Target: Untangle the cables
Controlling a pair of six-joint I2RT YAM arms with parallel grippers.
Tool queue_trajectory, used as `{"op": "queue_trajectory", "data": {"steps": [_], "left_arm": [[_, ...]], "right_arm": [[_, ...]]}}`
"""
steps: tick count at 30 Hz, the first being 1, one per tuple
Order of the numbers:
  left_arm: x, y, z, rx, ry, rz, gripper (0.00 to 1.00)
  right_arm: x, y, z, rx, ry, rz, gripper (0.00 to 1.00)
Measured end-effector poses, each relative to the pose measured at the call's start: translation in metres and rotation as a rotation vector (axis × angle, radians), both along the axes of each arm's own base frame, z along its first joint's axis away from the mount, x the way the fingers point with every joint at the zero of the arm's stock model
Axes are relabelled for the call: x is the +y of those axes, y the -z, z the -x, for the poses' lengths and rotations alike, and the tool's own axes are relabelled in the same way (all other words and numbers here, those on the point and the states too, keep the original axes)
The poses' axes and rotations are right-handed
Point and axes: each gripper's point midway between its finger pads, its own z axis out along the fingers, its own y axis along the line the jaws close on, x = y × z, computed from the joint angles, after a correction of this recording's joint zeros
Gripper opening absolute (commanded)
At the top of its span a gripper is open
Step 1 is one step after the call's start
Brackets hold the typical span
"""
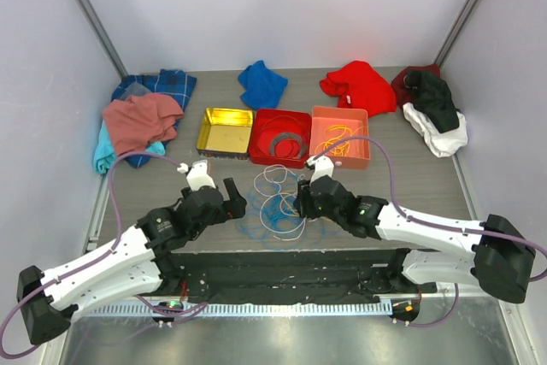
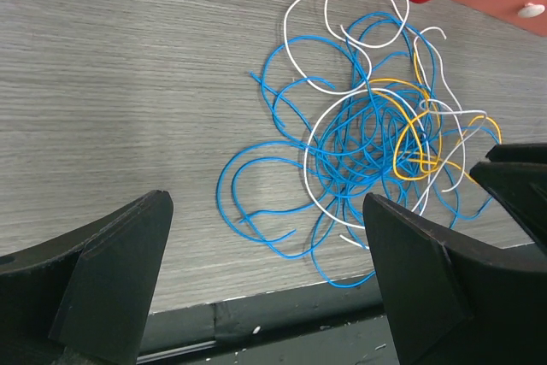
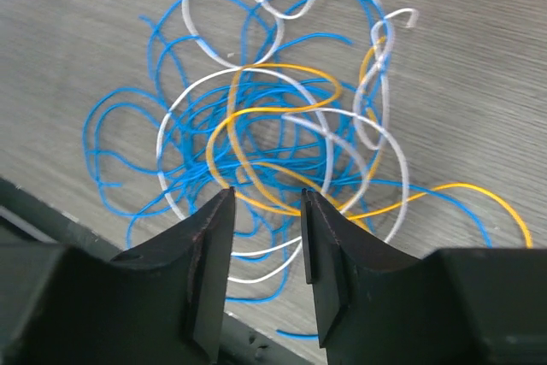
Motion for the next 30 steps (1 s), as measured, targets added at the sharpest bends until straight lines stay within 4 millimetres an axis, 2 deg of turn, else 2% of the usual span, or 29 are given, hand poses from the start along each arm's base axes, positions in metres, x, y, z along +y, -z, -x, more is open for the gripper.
{"op": "queue_trajectory", "data": {"steps": [3,7,11,16,22,25,28,30], "left_arm": [[0.002,0.001,0.002,0.004,-0.002,0.008,0.99],[0.002,0.001,0.003,0.005,-0.01,0.024,0.99],[0.003,0.004,0.004,0.012,-0.011,0.017,0.99],[0.005,0.008,0.006,0.019,-0.01,0.009,0.99],[0.006,0.015,0.007,0.033,-0.006,-0.005,0.99],[0.005,0.019,0.007,0.046,-0.003,-0.017,0.99],[0.004,0.023,0.008,0.06,0.002,-0.03,0.99],[0.004,0.024,0.008,0.062,0.003,-0.032,0.99]], "right_arm": [[0.012,-0.005,0.01,-0.015,-0.051,-0.003,0.4],[0.041,-0.015,0.02,-0.03,-0.139,-0.007,0.38],[0.06,-0.004,0.027,-0.009,-0.188,0.019,0.38],[0.058,0.028,0.036,0.04,-0.213,0.114,0.41],[0.054,0.034,0.036,0.032,-0.204,0.147,0.43],[0.05,0.045,0.033,0.034,-0.189,0.188,0.43],[0.044,0.06,0.031,0.046,-0.173,0.244,0.34],[0.04,0.069,0.03,0.049,-0.162,0.278,0.22]]}}
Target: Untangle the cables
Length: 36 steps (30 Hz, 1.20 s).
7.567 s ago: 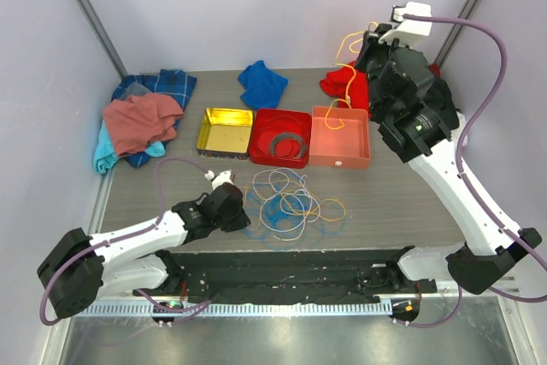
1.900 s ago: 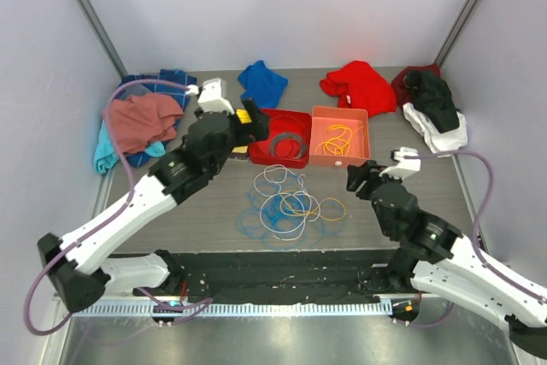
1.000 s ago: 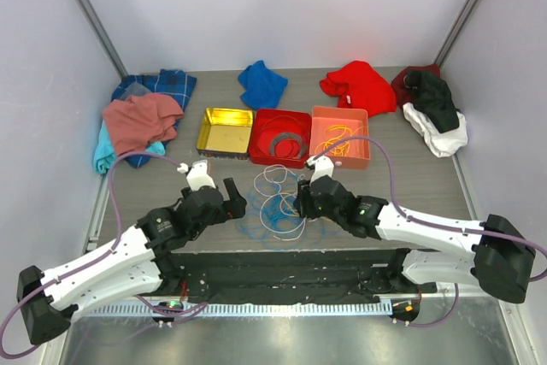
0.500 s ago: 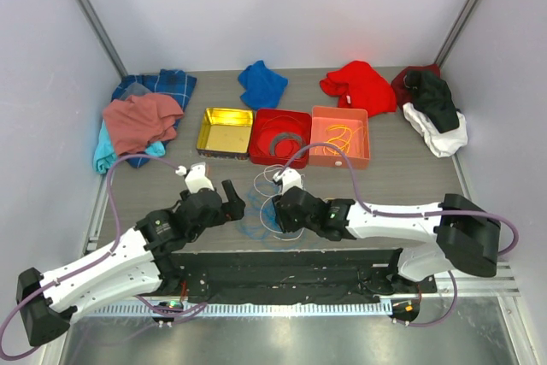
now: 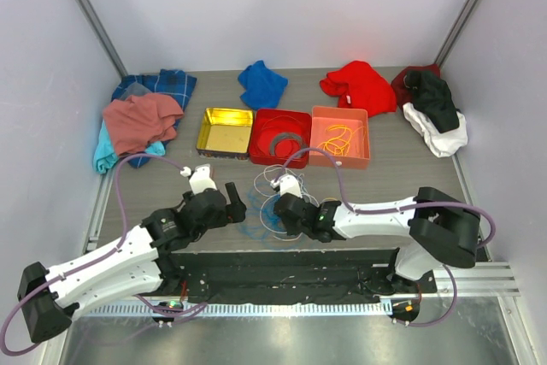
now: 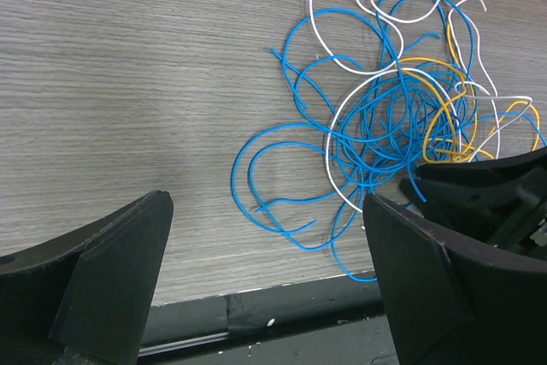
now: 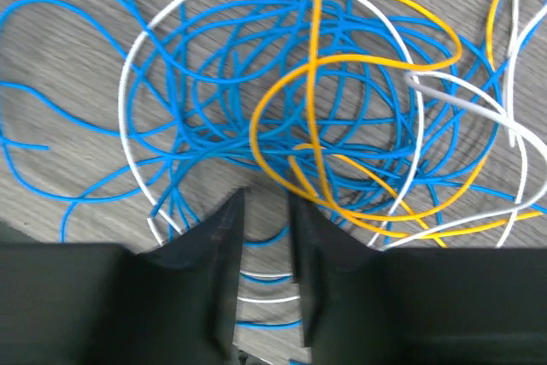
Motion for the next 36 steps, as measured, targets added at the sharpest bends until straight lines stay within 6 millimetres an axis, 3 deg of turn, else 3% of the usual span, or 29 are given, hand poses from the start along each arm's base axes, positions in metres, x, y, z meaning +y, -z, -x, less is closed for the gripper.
{"op": "queue_trajectory", "data": {"steps": [3,5,8,10,13,16,18,21,22,25,29,36], "left_arm": [[0.0,0.0,0.0,0.0,0.0,0.0,0.99],[0.0,-0.001,0.0,-0.002,0.0,0.002,0.99],[0.0,-0.002,0.0,-0.006,0.0,0.006,0.99],[0.0,-0.003,0.0,-0.01,0.001,0.008,0.99],[0.0,-0.005,-0.001,-0.018,0.003,0.011,0.99],[0.0,-0.01,-0.003,-0.041,0.009,0.02,0.97],[-0.004,-0.014,-0.005,-0.057,0.02,0.035,0.91],[-0.019,-0.013,-0.005,-0.055,0.083,0.049,0.74],[-0.026,-0.01,-0.005,-0.045,0.107,0.051,0.65],[-0.041,0.011,-0.004,0.017,0.172,0.011,0.54],[-0.051,0.043,0.003,0.113,0.229,-0.047,0.51],[-0.076,0.057,0.0,0.14,0.3,-0.037,0.53]], "right_arm": [[-0.005,0.0,-0.003,-0.016,0.017,0.018,0.09],[-0.006,-0.008,-0.004,-0.038,0.024,0.011,0.06],[-0.003,-0.037,-0.002,-0.086,0.016,-0.019,0.01],[0.008,-0.073,0.003,-0.133,-0.006,-0.066,0.01],[0.034,-0.155,0.015,-0.233,-0.056,-0.215,0.01],[0.042,-0.238,0.027,-0.31,-0.084,-0.39,0.16],[0.037,-0.263,0.025,-0.341,-0.063,-0.438,0.23],[0.025,-0.255,0.019,-0.354,-0.023,-0.416,0.24],[0.021,-0.243,0.019,-0.349,-0.011,-0.391,0.24],[0.009,-0.201,0.019,-0.328,0.005,-0.295,0.24],[0.0,-0.19,0.016,-0.338,0.026,-0.259,0.23],[-0.003,-0.203,0.012,-0.367,0.058,-0.301,0.22]]}}
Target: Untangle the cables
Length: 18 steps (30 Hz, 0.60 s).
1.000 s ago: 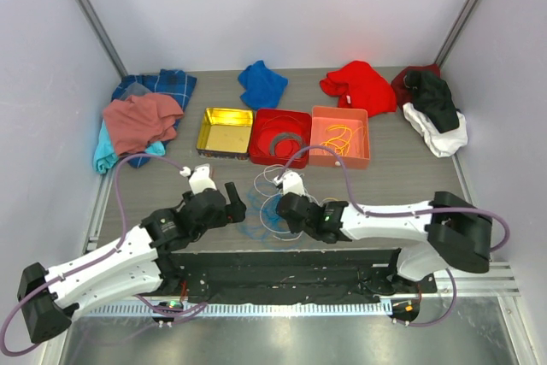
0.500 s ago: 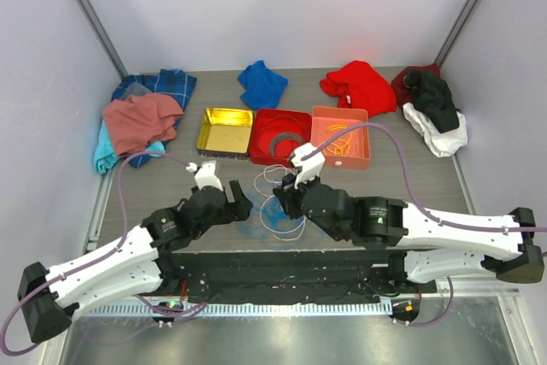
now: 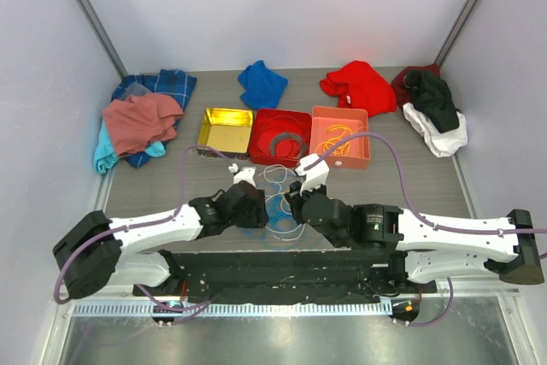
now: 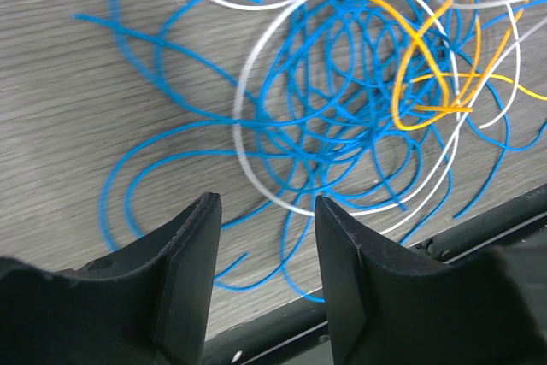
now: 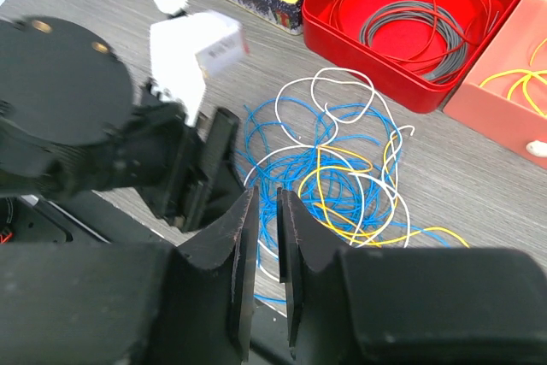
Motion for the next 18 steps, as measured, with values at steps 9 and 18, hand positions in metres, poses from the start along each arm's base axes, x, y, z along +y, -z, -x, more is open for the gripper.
{"op": "queue_trajectory", "data": {"steps": [9,18], "left_arm": [[-0.041,0.005,0.002,0.005,0.098,0.016,0.55],[-0.057,0.018,0.002,0.013,0.129,0.001,0.32]], "right_arm": [[-0.012,0.0,-0.001,-0.012,0.019,-0.015,0.22],[-0.017,0.008,0.0,-0.002,0.029,-0.014,0.21]]}}
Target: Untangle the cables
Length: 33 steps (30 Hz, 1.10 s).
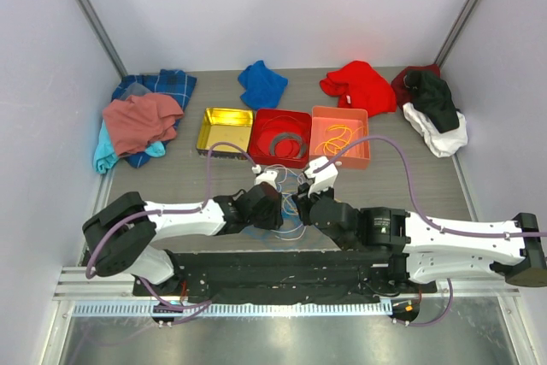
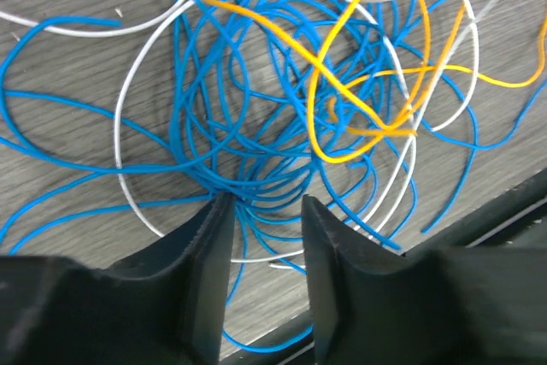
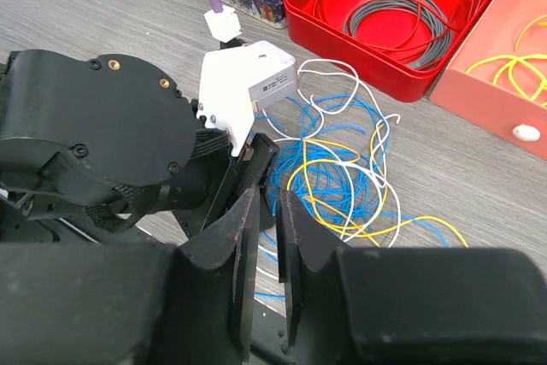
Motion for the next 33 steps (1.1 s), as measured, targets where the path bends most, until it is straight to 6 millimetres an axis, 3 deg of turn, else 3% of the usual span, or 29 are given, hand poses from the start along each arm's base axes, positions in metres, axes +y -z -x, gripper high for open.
{"op": "queue_trajectory", "data": {"steps": [2,6,7,12,17,18,19,20,21,24,27,33], "left_arm": [[0.001,0.002,0.0,0.0,-0.001,-0.005,0.17],[0.001,0.0,-0.002,-0.011,-0.002,-0.005,0.08],[0.001,-0.002,-0.002,-0.018,-0.003,-0.004,0.01],[0.004,-0.02,-0.005,-0.067,-0.006,0.022,0.0],[0.014,-0.068,-0.004,-0.152,-0.017,0.091,0.0],[0.019,-0.081,-0.004,-0.178,-0.02,0.107,0.03],[0.023,-0.094,-0.004,-0.205,-0.024,0.126,0.12],[0.028,-0.108,-0.004,-0.233,-0.029,0.143,0.23],[0.031,-0.117,-0.005,-0.255,-0.031,0.152,0.4],[0.036,-0.138,-0.006,-0.296,-0.025,0.153,0.55],[0.033,-0.125,-0.004,-0.266,0.004,0.11,0.55],[0.032,-0.046,0.016,-0.101,0.089,-0.055,0.52]], "right_arm": [[-0.001,0.0,0.0,0.001,0.002,-0.002,0.2],[-0.004,0.0,0.0,0.0,0.006,-0.008,0.19],[-0.004,0.0,0.0,-0.001,0.008,-0.007,0.19],[-0.004,0.001,0.0,-0.001,0.01,-0.006,0.18],[-0.004,0.001,0.0,-0.002,0.012,-0.006,0.18],[-0.004,0.002,-0.001,-0.002,0.012,-0.006,0.18],[-0.004,0.002,-0.001,-0.002,0.012,-0.006,0.19],[-0.004,0.003,0.0,-0.002,0.011,-0.005,0.19],[-0.004,0.003,-0.001,-0.002,0.011,-0.005,0.2],[-0.002,0.006,-0.001,0.0,0.01,0.0,0.2],[0.001,0.011,-0.001,0.004,0.006,0.011,0.2],[0.002,0.015,0.0,0.006,0.003,0.014,0.2]]}}
